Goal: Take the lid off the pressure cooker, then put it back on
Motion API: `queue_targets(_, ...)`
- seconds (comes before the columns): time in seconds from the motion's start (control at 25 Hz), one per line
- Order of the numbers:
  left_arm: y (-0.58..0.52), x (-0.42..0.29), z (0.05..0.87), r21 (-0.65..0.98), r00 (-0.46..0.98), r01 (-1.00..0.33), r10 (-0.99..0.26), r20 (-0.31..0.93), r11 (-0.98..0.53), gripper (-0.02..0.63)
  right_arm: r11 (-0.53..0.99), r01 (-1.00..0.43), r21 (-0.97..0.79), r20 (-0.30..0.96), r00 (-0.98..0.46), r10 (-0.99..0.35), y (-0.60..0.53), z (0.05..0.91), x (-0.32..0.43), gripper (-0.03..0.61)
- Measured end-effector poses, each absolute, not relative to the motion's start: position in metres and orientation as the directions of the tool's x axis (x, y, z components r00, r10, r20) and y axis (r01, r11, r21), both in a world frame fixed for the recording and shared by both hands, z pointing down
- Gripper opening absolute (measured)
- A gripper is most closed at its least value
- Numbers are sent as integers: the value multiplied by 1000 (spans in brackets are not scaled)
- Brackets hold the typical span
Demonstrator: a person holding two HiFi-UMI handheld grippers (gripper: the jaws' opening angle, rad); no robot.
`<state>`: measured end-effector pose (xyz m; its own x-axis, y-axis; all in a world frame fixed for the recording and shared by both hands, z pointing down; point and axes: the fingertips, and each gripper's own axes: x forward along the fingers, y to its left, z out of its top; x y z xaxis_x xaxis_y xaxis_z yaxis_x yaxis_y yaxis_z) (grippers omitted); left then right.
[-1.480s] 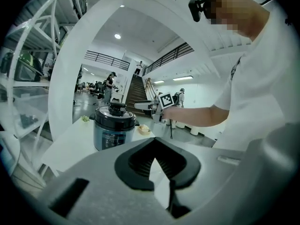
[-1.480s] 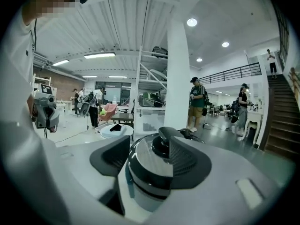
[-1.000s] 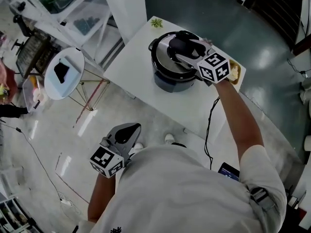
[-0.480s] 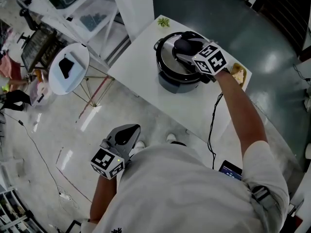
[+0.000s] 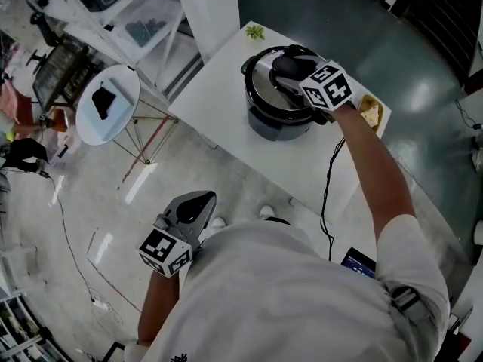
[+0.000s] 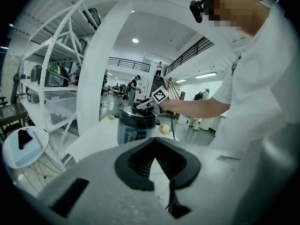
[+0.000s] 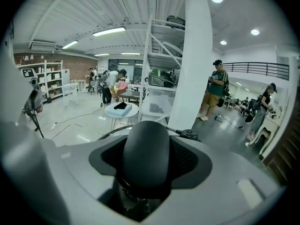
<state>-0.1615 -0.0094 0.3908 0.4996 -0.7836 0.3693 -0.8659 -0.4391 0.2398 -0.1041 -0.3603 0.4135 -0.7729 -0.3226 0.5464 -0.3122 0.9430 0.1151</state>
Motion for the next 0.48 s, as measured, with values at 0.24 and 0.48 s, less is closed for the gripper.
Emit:
queue_targets(0.24, -1, -167, 389, 241, 503, -864, -782, 367, -443, 6, 943, -312, 113, 552, -770, -321, -359, 411, -104, 291)
queue_targets(0.48, 6, -169, 392, 246, 507, -862, -781, 366, -444, 6, 939, -322, 119, 529, -780, -334, -360, 395, -98, 291)
